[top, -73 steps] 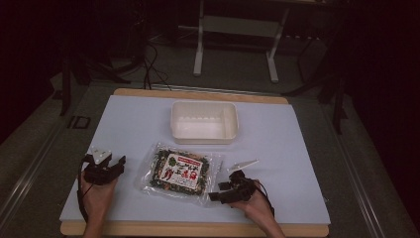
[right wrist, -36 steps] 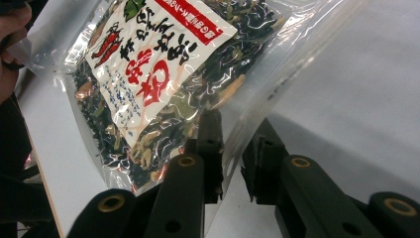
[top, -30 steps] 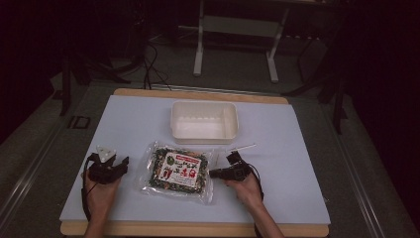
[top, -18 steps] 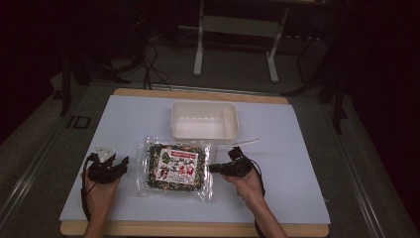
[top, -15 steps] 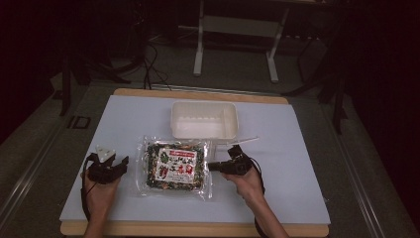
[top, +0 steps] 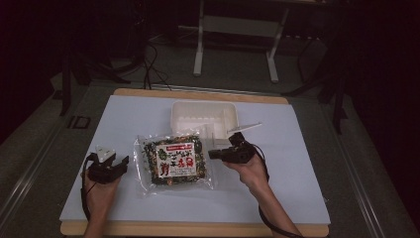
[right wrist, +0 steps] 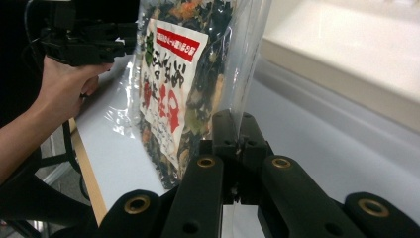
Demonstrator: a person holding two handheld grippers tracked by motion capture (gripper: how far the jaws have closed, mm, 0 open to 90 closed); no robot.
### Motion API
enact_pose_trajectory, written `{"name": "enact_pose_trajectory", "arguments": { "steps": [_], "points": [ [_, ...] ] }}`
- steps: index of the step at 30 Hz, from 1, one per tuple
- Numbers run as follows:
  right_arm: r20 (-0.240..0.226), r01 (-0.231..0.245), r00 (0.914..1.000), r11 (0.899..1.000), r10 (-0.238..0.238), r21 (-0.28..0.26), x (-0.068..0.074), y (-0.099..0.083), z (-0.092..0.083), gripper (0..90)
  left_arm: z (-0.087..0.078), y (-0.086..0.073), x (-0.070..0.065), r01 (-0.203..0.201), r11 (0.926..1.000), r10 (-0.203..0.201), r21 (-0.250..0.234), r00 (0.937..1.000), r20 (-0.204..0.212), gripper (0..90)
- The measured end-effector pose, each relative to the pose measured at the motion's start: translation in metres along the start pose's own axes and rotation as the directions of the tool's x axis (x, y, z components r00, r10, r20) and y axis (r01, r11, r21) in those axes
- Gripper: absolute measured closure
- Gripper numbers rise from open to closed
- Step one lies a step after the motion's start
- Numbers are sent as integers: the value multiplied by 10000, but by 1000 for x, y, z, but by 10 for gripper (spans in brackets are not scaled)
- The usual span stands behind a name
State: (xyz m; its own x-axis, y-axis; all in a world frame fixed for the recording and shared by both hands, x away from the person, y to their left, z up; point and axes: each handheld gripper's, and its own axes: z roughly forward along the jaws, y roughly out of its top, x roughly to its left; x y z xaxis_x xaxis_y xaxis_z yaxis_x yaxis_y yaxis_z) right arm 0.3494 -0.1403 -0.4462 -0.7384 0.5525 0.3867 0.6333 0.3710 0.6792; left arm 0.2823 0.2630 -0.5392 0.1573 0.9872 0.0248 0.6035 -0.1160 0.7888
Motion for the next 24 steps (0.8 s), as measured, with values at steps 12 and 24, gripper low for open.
{"name": "enact_pose_trajectory", "arguments": {
  "steps": [12,24],
  "points": [
    [108,1577,9875,9873,-1575,-173,9,34,-31,899,1,0,0,-39,9999,40,-95,10000,59,487],
    [-219,3014,9530,9528,-3023,-350,18,59,-45,899,1,0,0,-72,9999,73,-138,10000,62,486]
  ]
}}
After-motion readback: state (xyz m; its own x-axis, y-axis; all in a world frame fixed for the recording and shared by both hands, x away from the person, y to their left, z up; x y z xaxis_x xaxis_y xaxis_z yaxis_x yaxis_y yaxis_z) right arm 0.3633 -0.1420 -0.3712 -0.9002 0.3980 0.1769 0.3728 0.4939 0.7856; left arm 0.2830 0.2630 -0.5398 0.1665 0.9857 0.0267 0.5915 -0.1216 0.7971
